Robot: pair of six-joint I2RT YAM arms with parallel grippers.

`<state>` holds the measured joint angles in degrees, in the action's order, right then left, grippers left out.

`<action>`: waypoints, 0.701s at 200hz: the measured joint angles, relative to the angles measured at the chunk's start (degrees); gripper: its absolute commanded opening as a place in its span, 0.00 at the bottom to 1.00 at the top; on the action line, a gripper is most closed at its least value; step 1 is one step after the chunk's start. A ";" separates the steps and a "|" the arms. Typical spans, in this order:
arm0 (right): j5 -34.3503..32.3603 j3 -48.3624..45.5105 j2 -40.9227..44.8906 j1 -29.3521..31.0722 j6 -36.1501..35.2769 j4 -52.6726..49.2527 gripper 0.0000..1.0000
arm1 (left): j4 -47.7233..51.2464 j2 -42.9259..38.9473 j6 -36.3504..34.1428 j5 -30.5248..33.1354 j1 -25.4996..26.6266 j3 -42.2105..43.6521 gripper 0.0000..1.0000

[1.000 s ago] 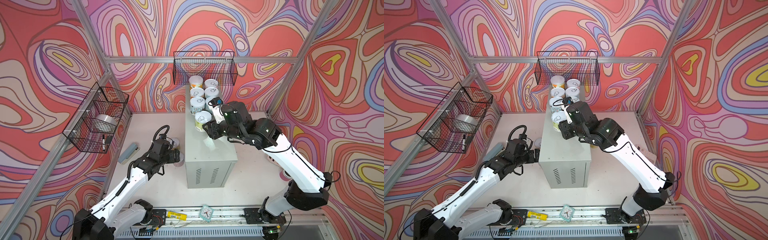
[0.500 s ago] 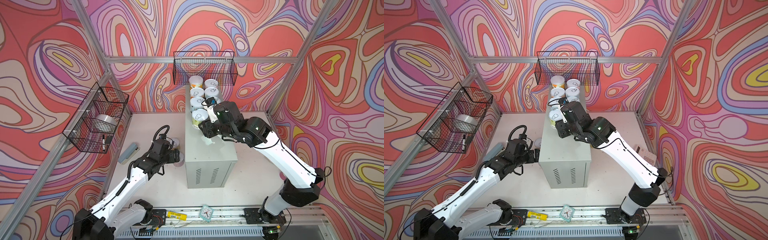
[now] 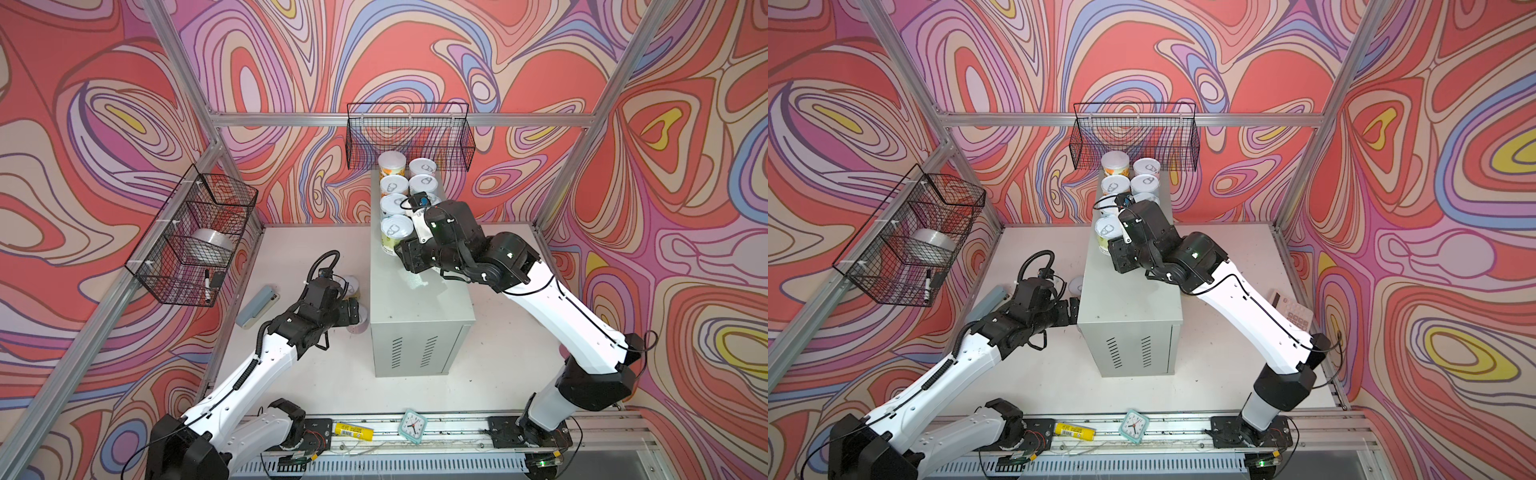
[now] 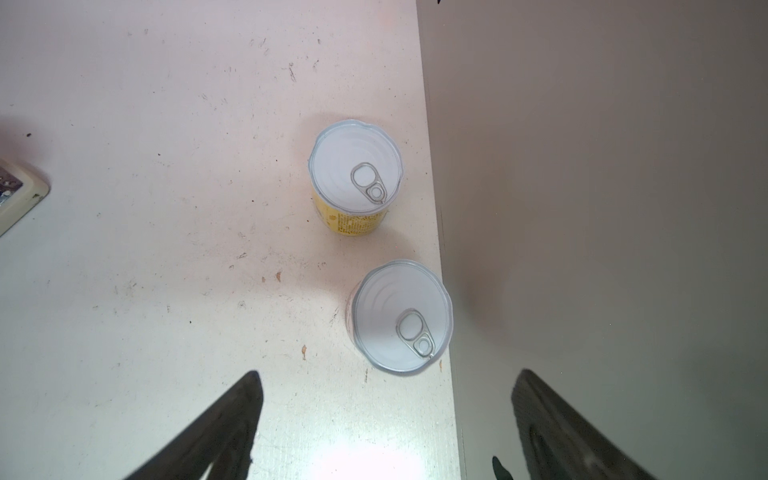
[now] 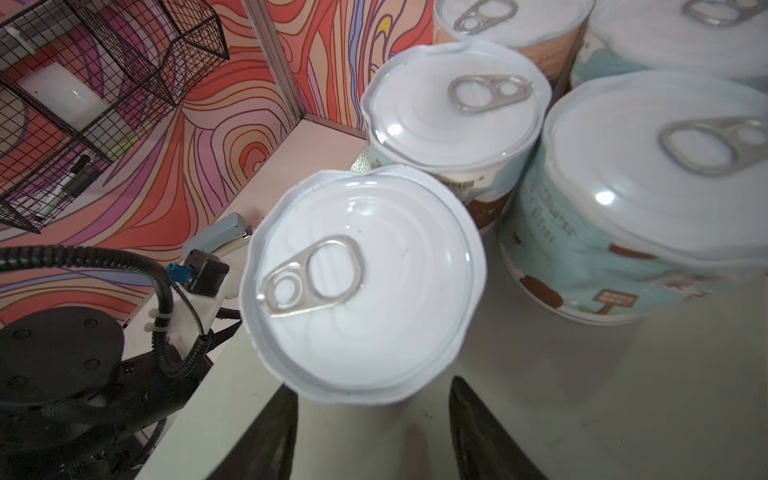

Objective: Place and organize the canned foods onto the counter
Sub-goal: 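Open the right gripper and draw it back beside the cabinet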

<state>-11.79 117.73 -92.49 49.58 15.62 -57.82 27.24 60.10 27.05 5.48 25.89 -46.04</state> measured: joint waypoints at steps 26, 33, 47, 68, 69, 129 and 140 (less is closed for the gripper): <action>-3.67 -3.98 7.58 0.00 -0.26 0.70 0.74 | -0.61 0.00 -0.02 -0.04 0.00 0.33 0.95; -5.09 -5.18 9.99 -0.26 -0.33 0.83 0.74 | -0.85 0.00 -0.02 -0.07 0.00 0.57 0.95; -6.75 -7.32 14.36 -2.23 -0.28 1.03 0.75 | -0.94 0.00 0.00 -0.11 0.00 1.11 0.95; -7.23 -13.55 20.72 -10.45 0.48 3.10 0.76 | -0.87 0.00 0.04 -0.46 0.00 1.55 0.95; -7.26 -14.16 21.11 -11.13 0.57 3.28 0.76 | -0.87 0.00 0.04 -0.48 0.00 1.57 0.95; -2.84 -34.18 25.88 -24.46 3.93 9.20 0.83 | 1.25 -1.44 0.59 0.13 0.00 1.95 0.96; -1.33 -37.40 25.38 -26.60 4.59 9.97 0.84 | 2.01 -2.64 0.74 0.61 0.00 2.14 0.96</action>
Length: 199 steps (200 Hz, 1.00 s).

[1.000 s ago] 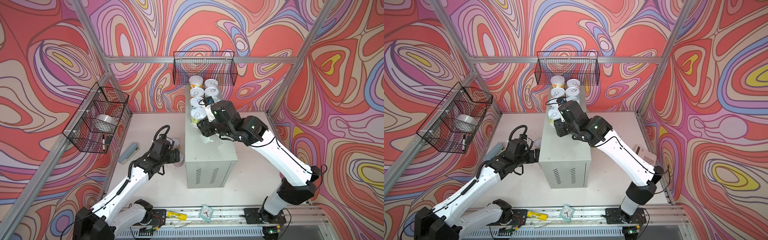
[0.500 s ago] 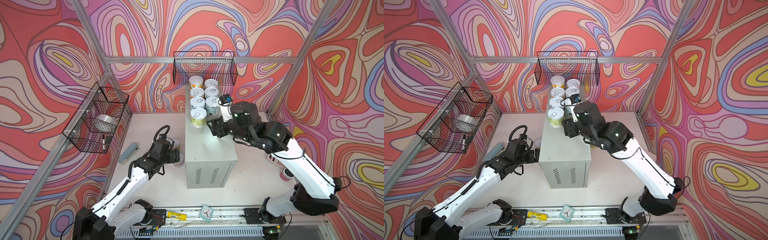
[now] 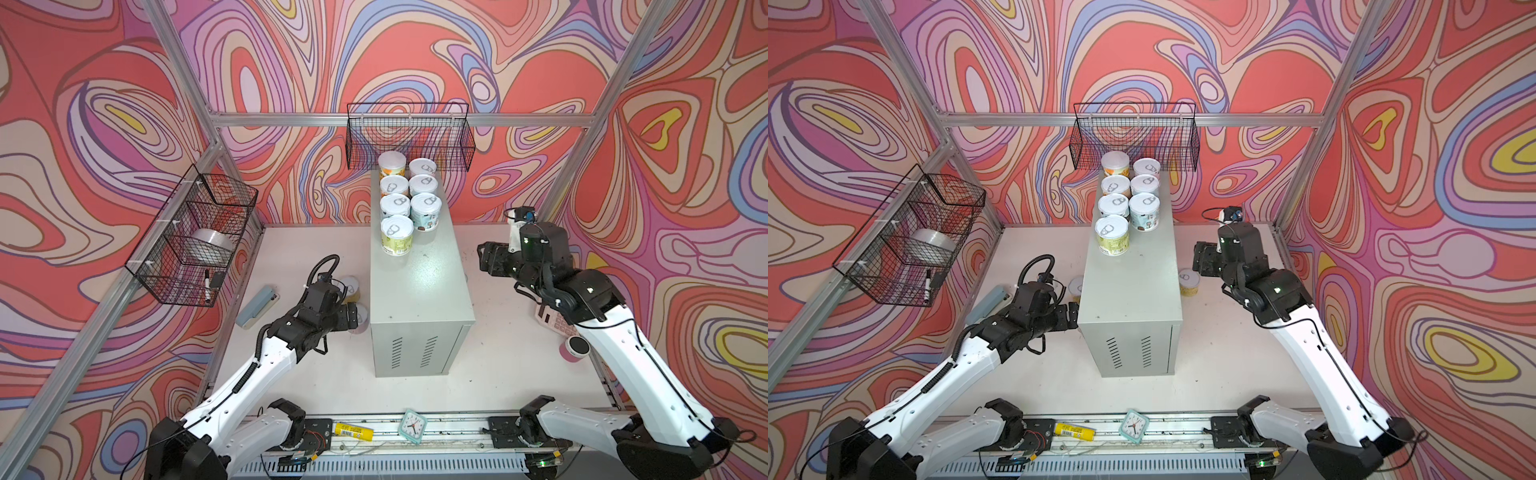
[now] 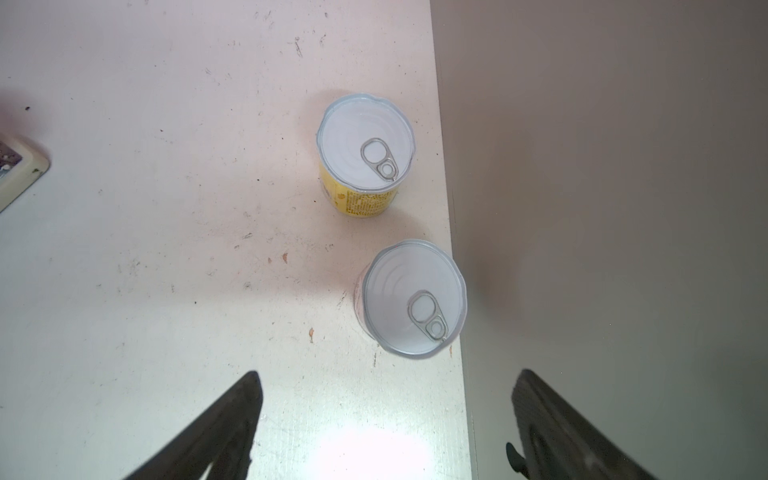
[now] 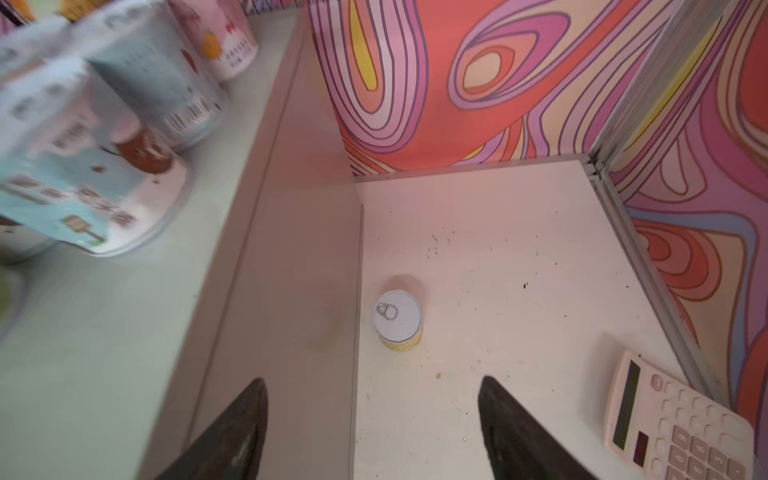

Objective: Place and organize the canned foods onto the counter
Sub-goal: 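Open the right gripper and draw it back beside the cabinet, then lower the left gripper onto the pink-labeled can and close on it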

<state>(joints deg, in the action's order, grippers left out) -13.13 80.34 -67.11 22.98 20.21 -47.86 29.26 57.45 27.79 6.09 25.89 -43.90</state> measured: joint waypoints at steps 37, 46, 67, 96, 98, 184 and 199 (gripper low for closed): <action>5.11 -9.42 -0.33 -7.21 1.68 3.39 0.84 | 1.38 -3.06 0.94 1.75 0.00 1.49 0.99; 5.97 -10.86 -0.63 -7.80 2.01 4.02 0.85 | 1.33 -2.95 1.05 1.92 0.00 2.23 1.00; 7.96 -13.60 -1.77 -7.91 2.89 5.81 0.85 | 0.79 -0.59 1.44 2.05 0.00 3.63 1.00; 9.49 -16.00 -2.86 -7.91 3.69 7.28 0.85 | -2.49 4.42 1.64 1.44 0.00 4.26 1.00; 9.55 -16.04 -2.89 -7.91 3.72 7.32 0.85 | -2.86 4.83 1.64 1.36 0.00 4.28 1.00; 11.08 -16.13 -2.93 -7.91 4.55 9.46 0.85 | -14.67 17.14 1.62 -3.43 0.00 4.31 1.00; 11.10 -16.13 -2.91 -7.91 4.55 9.60 0.85 | -16.48 18.25 1.64 -4.33 0.00 4.31 1.00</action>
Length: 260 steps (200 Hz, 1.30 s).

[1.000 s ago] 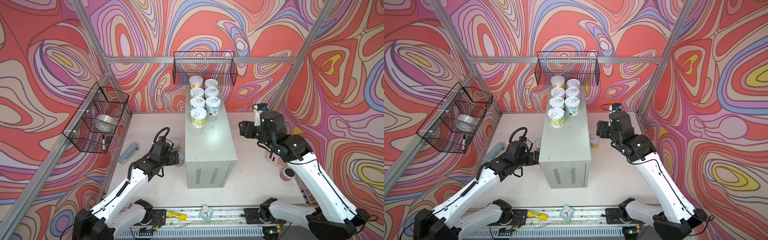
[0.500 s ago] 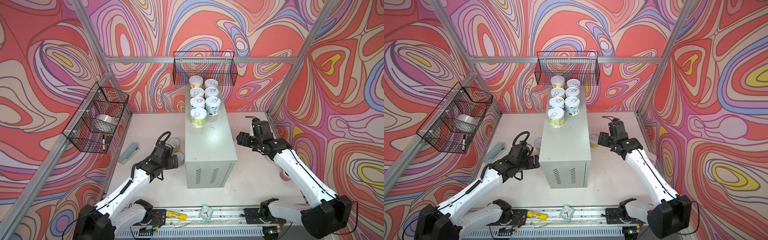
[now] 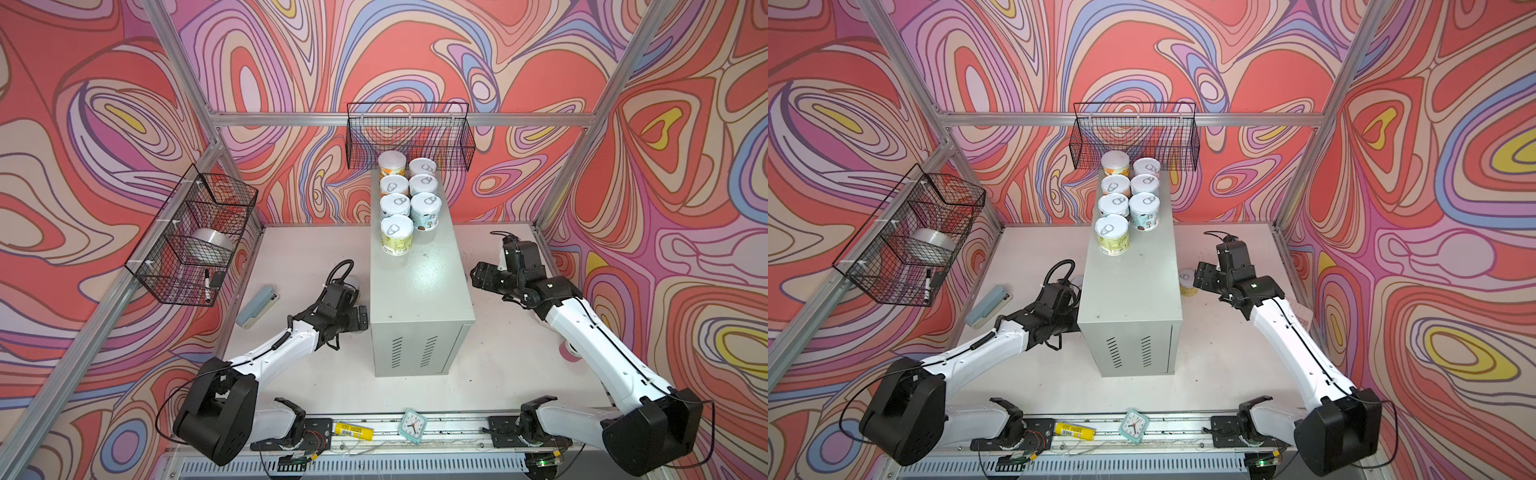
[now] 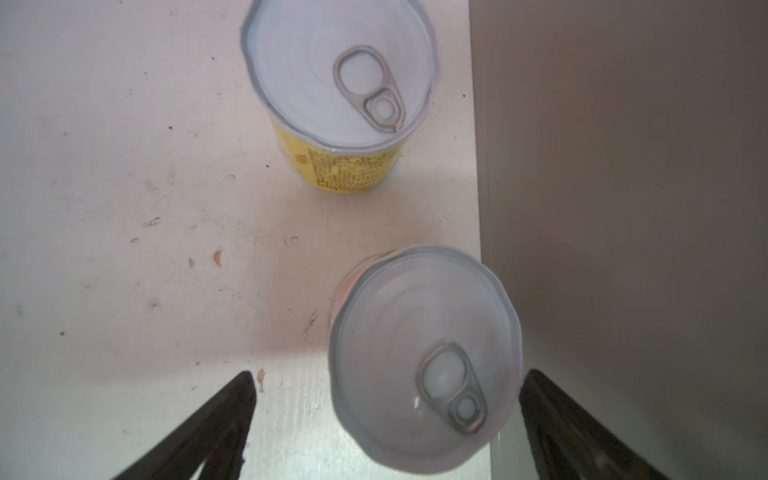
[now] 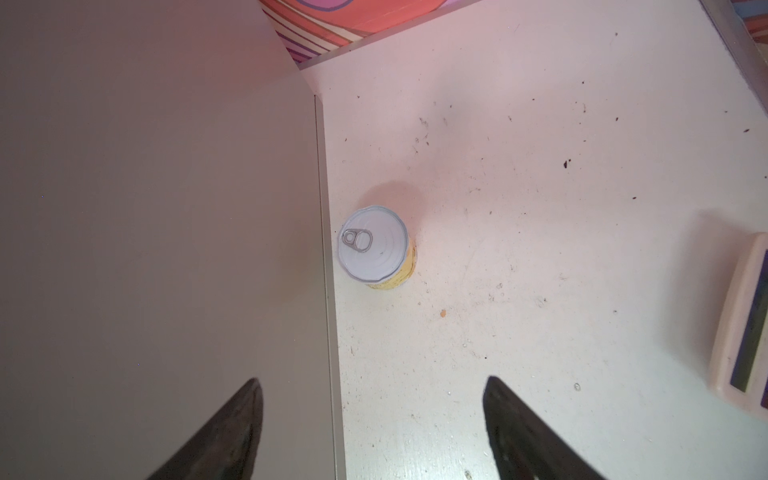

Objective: Place and organize the canned foods onto the counter
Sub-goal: 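Lower the left gripper onto the pink-labeled can and close on it, then lift the pink-labeled can with the left gripper over the cabinet top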

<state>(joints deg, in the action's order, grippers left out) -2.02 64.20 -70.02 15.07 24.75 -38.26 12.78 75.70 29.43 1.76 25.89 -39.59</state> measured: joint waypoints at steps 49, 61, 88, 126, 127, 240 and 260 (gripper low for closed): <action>0.11 0.00 0.04 0.00 0.37 0.15 0.85 | -3.37 2.45 -0.04 -1.11 0.00 -0.04 0.98; 0.11 0.00 0.04 0.00 0.42 0.17 0.85 | -3.80 3.48 -0.07 -1.07 0.00 -0.15 0.97; 0.33 0.00 0.02 0.00 0.44 0.20 0.85 | -4.46 6.67 -0.07 -0.13 0.00 -0.59 0.94; 0.92 0.02 -0.94 0.00 0.44 0.33 0.84 | -6.19 9.86 -0.04 2.34 0.39 -0.92 0.88; 0.92 0.02 -0.96 0.00 0.44 0.35 0.84 | -6.23 10.03 -0.04 2.40 0.39 -0.92 0.87; 2.03 -1.03 -0.57 0.00 0.42 1.66 0.84 | 0.52 10.69 -0.22 7.39 0.48 -3.19 0.00; 2.01 -1.57 0.66 0.00 0.39 1.62 0.84 | 7.63 4.50 -0.24 8.37 0.50 -3.74 0.00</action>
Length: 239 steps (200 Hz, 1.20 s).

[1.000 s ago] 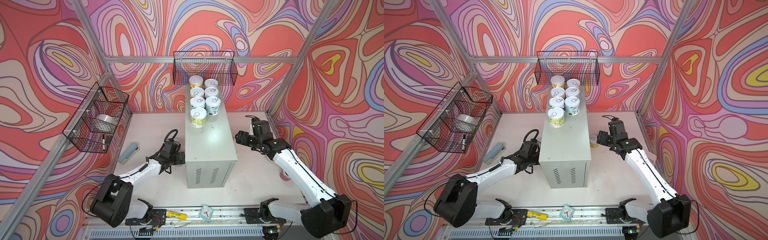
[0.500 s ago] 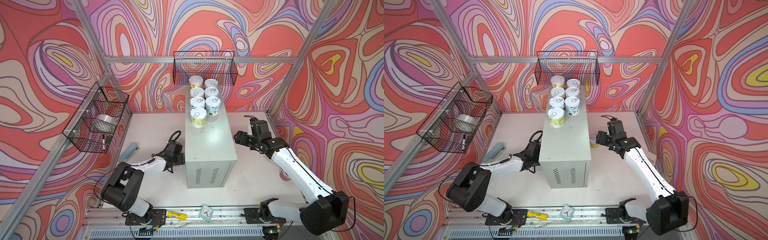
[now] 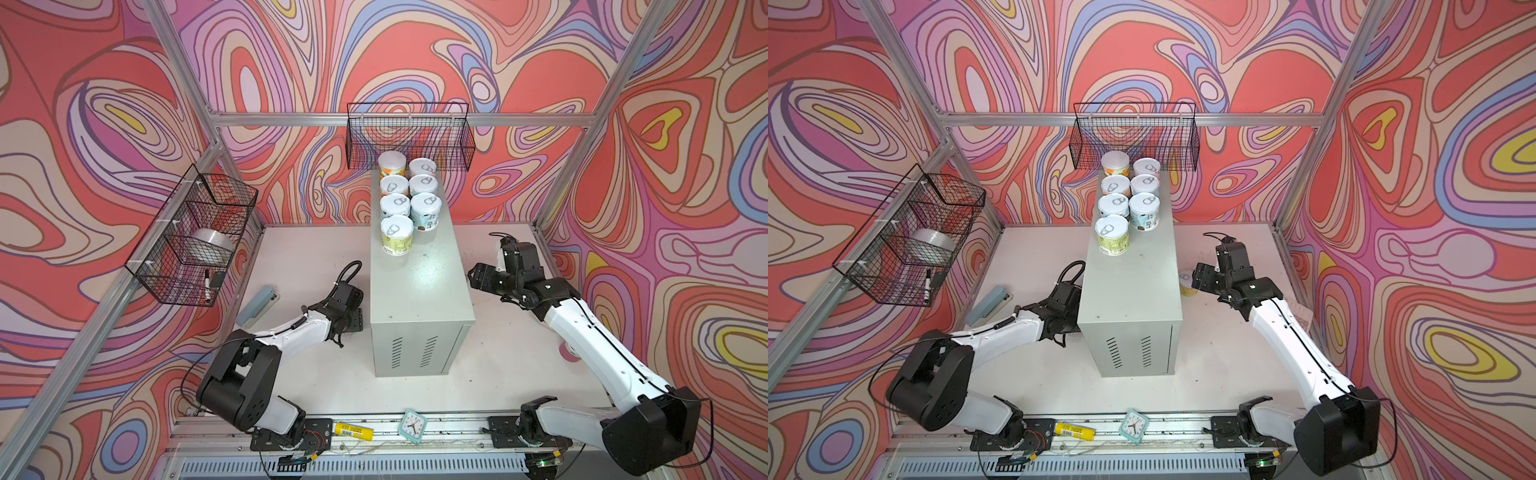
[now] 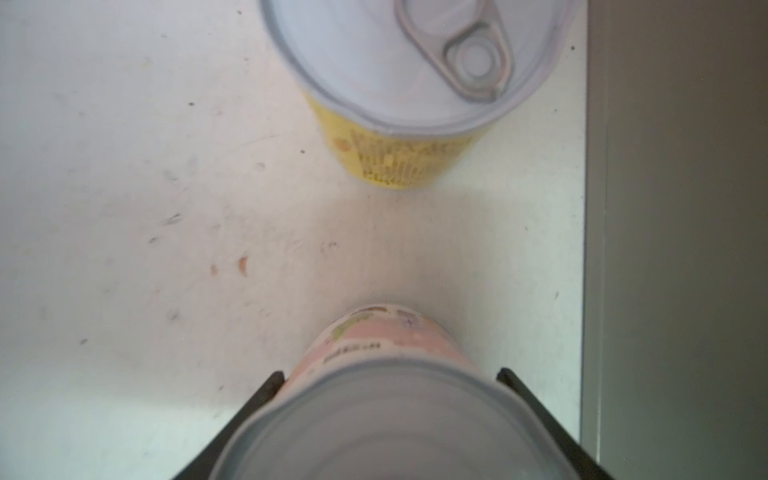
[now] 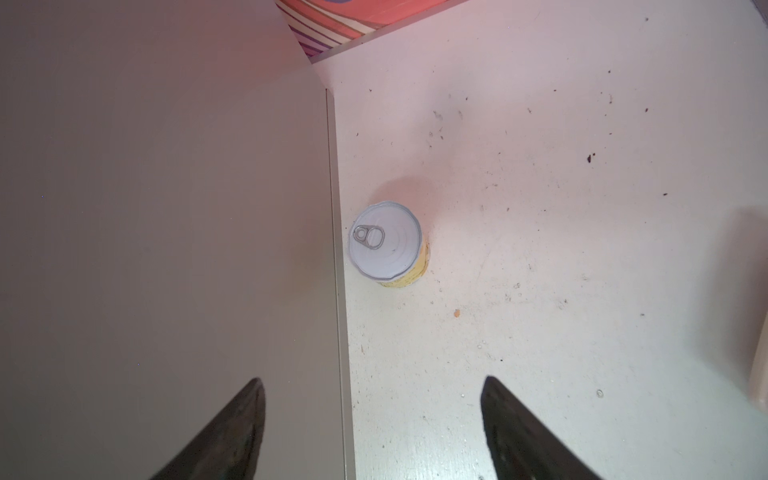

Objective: Place and organize the canned foods onto the counter
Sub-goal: 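Lift the pink-labeled can with the left gripper over the cabinet top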

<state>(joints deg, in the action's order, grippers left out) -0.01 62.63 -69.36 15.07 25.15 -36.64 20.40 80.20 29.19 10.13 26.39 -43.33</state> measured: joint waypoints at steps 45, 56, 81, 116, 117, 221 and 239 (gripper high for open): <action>-0.98 -0.09 1.68 0.00 -0.42 -0.37 0.84 | 15.63 -18.05 -0.02 3.76 0.59 -8.57 0.00; -1.25 -0.04 2.12 0.00 -0.52 -0.68 0.84 | 19.02 -21.33 -0.13 4.52 0.63 -11.54 0.00; -1.97 0.55 3.23 0.00 -0.90 -1.97 0.84 | 27.54 -25.92 -1.16 5.75 0.68 -20.00 0.00; -2.82 4.02 4.87 0.00 -1.49 -4.79 0.84 | 37.83 -25.94 -3.58 4.92 0.79 -33.20 0.00; -2.84 4.11 4.92 0.00 -1.49 -4.85 0.84 | 38.10 -25.88 -3.65 4.85 0.79 -33.51 0.00; -3.32 13.09 8.57 0.00 -1.62 -11.02 0.82 | 51.67 -9.94 -10.03 5.90 18.47 -63.71 0.00; -3.45 13.68 8.83 0.00 -1.64 -11.72 0.82 | 52.15 -6.29 -11.13 7.76 21.99 -67.91 0.00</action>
<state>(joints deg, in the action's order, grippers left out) -3.46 76.31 -60.53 15.07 23.51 -48.36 72.55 73.91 18.06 17.89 48.38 -111.24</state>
